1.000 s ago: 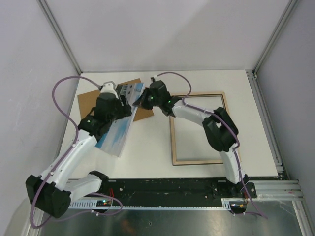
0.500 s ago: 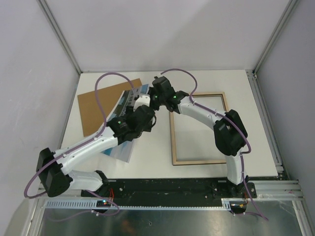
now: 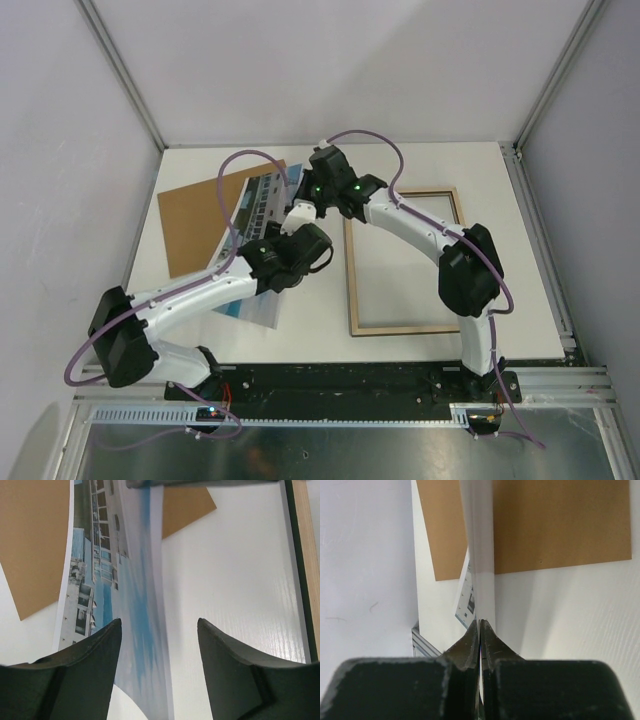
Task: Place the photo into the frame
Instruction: Pass from the right arm to the left
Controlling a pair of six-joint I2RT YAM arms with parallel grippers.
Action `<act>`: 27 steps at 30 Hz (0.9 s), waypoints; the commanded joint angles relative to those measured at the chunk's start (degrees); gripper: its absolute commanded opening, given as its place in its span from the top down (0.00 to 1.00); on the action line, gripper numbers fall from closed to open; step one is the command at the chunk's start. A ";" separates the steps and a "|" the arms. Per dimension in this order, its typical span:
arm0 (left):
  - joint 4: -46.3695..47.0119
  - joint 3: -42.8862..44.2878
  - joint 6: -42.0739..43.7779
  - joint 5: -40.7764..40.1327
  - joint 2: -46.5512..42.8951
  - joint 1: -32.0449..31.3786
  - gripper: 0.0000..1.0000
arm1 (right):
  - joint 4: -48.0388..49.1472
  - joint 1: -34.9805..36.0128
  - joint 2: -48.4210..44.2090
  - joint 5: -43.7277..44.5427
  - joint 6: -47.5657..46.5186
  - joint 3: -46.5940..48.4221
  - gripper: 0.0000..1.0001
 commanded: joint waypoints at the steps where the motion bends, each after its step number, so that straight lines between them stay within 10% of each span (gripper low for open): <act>1: -0.84 0.00 -3.38 -4.38 1.07 -1.77 0.34 | -1.66 -0.28 -2.85 0.35 -0.79 4.31 1.00; 18: -6.54 1.94 -10.15 -12.56 8.69 -3.79 0.52 | -3.37 -1.46 -4.42 0.43 -0.97 3.10 1.00; 27: -8.58 3.75 -10.44 -14.68 9.87 -3.92 0.92 | -2.33 -1.73 -5.76 -0.10 -0.48 1.00 1.00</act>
